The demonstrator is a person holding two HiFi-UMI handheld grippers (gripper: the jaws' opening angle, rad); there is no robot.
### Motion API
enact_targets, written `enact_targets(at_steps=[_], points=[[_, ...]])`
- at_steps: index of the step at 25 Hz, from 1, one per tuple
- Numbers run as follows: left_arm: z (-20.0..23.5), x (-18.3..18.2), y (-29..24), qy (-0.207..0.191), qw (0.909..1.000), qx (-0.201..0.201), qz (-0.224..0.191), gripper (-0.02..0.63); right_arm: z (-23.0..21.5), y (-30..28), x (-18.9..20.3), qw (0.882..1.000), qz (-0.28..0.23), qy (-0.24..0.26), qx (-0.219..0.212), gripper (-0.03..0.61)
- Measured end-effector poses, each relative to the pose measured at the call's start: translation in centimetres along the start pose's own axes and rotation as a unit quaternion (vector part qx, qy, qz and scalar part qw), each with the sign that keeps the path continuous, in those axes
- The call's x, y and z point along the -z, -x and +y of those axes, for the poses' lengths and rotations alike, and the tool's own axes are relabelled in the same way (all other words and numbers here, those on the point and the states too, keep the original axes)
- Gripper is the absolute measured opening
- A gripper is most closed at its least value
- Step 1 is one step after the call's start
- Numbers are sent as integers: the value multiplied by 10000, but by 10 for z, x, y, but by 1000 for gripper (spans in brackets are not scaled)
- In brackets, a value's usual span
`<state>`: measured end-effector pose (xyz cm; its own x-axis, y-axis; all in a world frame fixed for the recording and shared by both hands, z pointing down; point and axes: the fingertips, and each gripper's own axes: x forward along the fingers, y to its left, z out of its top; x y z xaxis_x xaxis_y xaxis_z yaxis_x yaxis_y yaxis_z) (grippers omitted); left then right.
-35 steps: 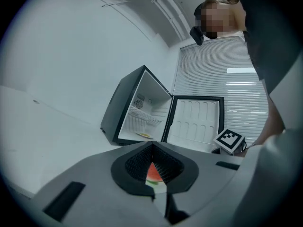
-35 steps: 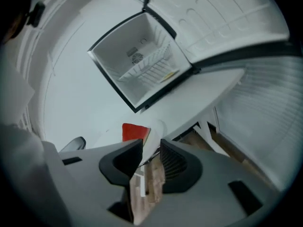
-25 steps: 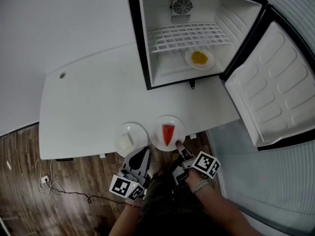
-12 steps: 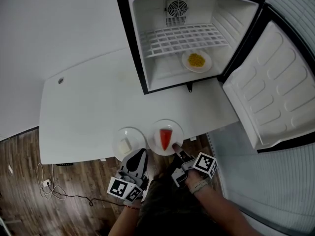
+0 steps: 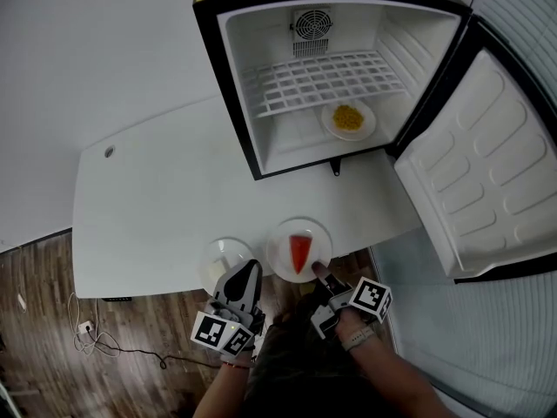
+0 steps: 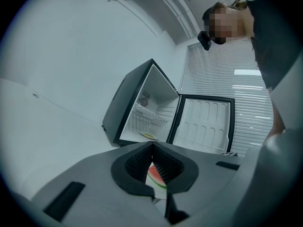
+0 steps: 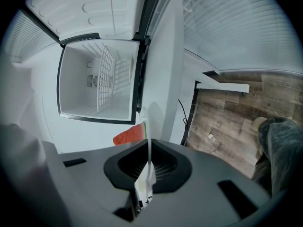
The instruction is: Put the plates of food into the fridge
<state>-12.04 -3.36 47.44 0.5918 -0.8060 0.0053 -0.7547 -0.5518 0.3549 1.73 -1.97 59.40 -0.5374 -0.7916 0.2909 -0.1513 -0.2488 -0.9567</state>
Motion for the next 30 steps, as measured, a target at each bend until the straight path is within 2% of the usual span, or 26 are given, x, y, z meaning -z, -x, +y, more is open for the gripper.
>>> enact_targets(at_steps=[7,14,30], points=[[2,-29,-39,-98,9996,-37,-259,6,32,-7,-36,9997,-144,148,-101,15],[18,-58,-74,-145,9985,-251,-459,6,75,-37,-74,9990,-228,271,-284,15],[75,-70,-125,-146,9947,-735,-710,6,121,-134,-130,9978,-348,471,-313,15]])
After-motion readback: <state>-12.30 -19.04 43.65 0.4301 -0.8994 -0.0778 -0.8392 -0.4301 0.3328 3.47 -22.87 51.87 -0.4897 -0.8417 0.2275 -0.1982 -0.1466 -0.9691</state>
